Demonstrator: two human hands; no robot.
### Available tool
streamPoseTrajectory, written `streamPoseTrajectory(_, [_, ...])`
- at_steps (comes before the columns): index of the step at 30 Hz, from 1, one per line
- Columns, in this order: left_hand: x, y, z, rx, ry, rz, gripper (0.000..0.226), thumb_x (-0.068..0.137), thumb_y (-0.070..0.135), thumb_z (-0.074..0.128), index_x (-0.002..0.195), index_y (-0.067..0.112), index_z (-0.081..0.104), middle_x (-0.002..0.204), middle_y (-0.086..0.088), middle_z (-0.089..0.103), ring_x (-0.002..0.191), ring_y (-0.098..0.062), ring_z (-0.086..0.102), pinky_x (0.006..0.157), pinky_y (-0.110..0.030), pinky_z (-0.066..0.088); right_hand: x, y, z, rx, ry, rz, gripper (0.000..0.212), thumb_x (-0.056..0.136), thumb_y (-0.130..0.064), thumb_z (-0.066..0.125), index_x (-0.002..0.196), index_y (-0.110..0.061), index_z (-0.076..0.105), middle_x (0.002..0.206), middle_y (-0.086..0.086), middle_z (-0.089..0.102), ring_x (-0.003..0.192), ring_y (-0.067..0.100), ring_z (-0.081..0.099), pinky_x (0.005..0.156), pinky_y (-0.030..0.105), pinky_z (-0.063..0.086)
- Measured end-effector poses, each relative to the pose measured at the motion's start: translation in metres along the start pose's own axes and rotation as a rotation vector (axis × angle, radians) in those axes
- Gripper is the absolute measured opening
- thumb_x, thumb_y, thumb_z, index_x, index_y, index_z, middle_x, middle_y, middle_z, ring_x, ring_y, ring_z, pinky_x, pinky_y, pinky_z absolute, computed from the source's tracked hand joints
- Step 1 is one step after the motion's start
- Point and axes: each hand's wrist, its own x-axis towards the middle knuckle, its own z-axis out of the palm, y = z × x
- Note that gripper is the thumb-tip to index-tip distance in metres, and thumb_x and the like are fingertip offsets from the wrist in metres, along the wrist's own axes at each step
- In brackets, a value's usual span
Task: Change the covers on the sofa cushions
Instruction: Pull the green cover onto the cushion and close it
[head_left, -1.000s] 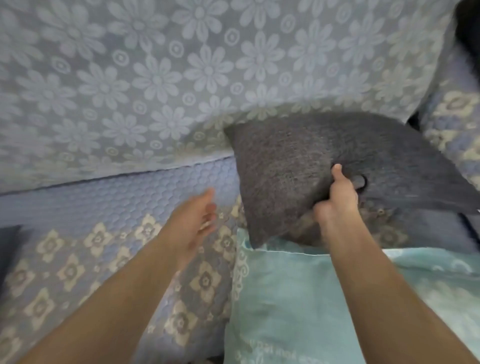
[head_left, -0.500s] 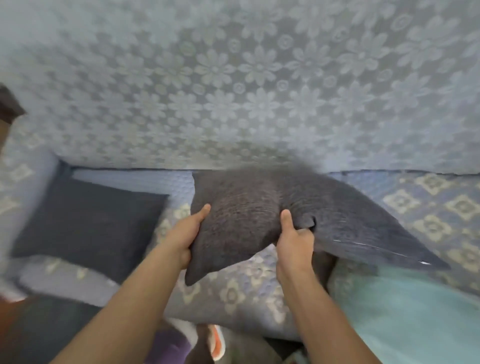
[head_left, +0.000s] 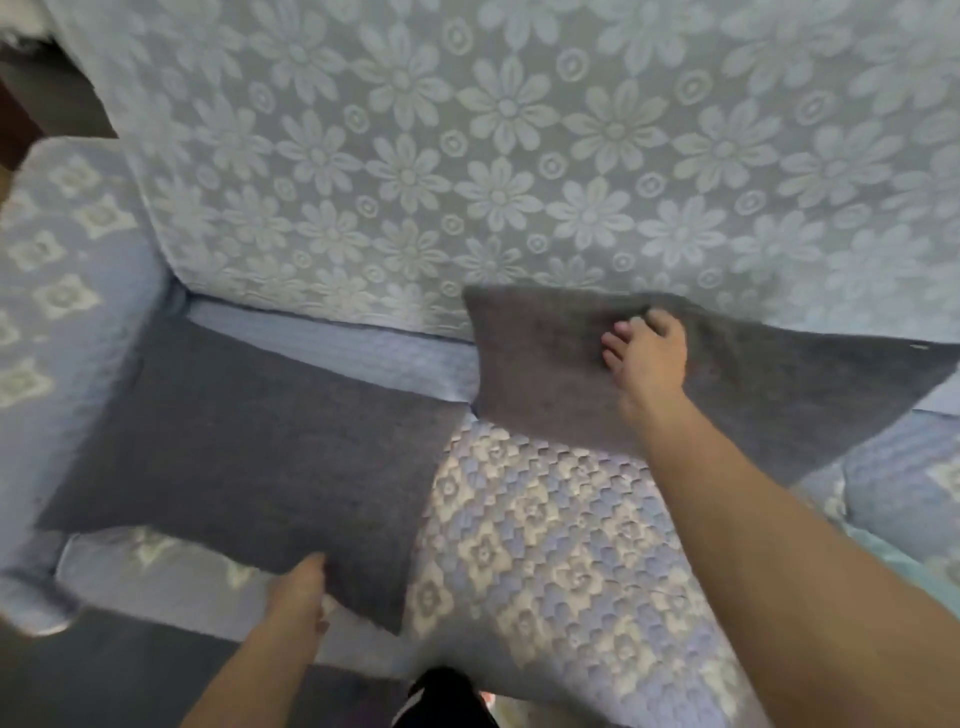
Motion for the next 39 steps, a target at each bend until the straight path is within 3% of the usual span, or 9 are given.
streamPoseTrajectory(4, [0.039,0.012,-0.024,-0.203,-0.110,-0.046,0.063,0.099,0.050,0.052,0.151,0.016,0.041,0.151,-0.006,0.045,0.132,-0.032,0.045,0.110,-0.045,0.040,-0.022,0.039,0.016,-0.401,-0.091,0.013,0.073,0.100,-0.029,0.059,0.160,-0.023,0.017,0.162,0.002,0.027,0.142,0.027,0.039,0.107,0.036,0.038])
streamPoseTrajectory(10, [0.068,0.038,-0.028,-0.583,-0.323,0.015,0.055,0.098,0.047,0.059,0.142,0.014,0.055,0.136,-0.006,0.064,0.122,-0.029,0.062,0.098,-0.049,0.055,-0.021,0.087,0.000,-0.603,-0.108,0.084,0.076,0.097,-0.024,0.061,0.159,-0.028,0.017,0.163,-0.004,0.021,0.127,0.030,0.050,0.087,0.042,0.049])
streamPoseTrajectory(15, [0.003,0.154,-0.056,-0.730,0.032,0.494,0.044,0.082,0.007,0.072,0.124,0.003,0.066,0.117,-0.010,0.073,0.101,-0.027,0.072,0.090,-0.051,0.059,-0.015,0.070,0.001,-0.554,-0.089,0.158,0.073,0.094,-0.027,0.062,0.157,-0.030,0.024,0.158,-0.002,0.033,0.128,0.032,0.049,0.101,0.057,0.048])
streamPoseTrajectory(18, [-0.046,0.235,-0.069,-0.756,0.073,0.579,0.024,0.078,-0.003,0.068,0.102,-0.003,0.070,0.093,-0.014,0.074,0.071,-0.022,0.074,0.063,-0.037,0.062,-0.023,0.059,0.013,-0.512,-0.090,0.203,0.074,0.095,-0.029,0.064,0.157,-0.029,0.024,0.154,0.000,0.037,0.120,0.033,0.052,0.100,0.057,0.049])
streamPoseTrajectory(21, [-0.063,0.285,-0.027,-0.641,0.075,0.545,0.009,0.087,-0.002,0.058,0.090,0.006,0.060,0.072,-0.012,0.061,0.038,-0.014,0.054,0.038,-0.019,0.039,-0.031,0.057,0.023,-0.506,-0.104,0.200,0.074,0.095,-0.030,0.063,0.158,-0.029,0.023,0.158,0.002,0.031,0.128,0.036,0.048,0.102,0.057,0.048])
streamPoseTrajectory(29, [-0.023,0.313,0.083,0.318,-0.153,0.761,0.044,0.087,0.039,0.060,0.123,0.015,0.061,0.117,-0.013,0.066,0.105,-0.034,0.064,0.092,-0.045,0.053,-0.022,0.015,0.015,-0.834,-0.157,-0.013,0.072,0.098,-0.021,0.058,0.159,-0.021,0.020,0.163,0.003,0.015,0.120,0.032,0.048,0.088,0.040,0.045])
streamPoseTrajectory(34, [-0.041,0.311,0.093,0.925,0.152,1.134,0.092,0.094,0.053,0.061,0.159,0.037,-0.001,0.161,-0.010,0.009,0.136,-0.042,0.038,0.101,-0.052,0.048,0.006,-0.013,0.015,-1.321,-0.230,-0.247,0.095,0.094,-0.033,0.068,0.160,-0.033,-0.001,0.164,-0.007,-0.017,0.120,0.033,0.055,0.075,0.037,0.051])
streamPoseTrajectory(36, [-0.031,0.324,0.086,1.079,0.219,1.189,0.075,0.096,0.055,0.057,0.157,0.034,0.019,0.162,-0.008,0.004,0.126,-0.042,0.049,0.093,-0.048,0.053,0.024,-0.017,0.022,-1.418,-0.290,-0.265,0.103,0.090,-0.043,0.071,0.158,-0.037,-0.006,0.163,-0.007,-0.023,0.117,0.033,0.056,0.071,0.036,0.050])
streamPoseTrajectory(39, [-0.029,0.339,0.086,1.192,0.061,1.292,0.034,0.107,0.038,0.044,0.121,0.011,0.057,0.134,-0.013,0.047,0.119,-0.037,0.054,0.090,-0.042,0.045,0.041,-0.014,0.031,-1.525,-0.275,-0.319,0.071,0.096,-0.042,0.063,0.152,-0.035,0.019,0.165,-0.001,-0.011,0.113,0.040,0.057,0.073,0.039,0.048])
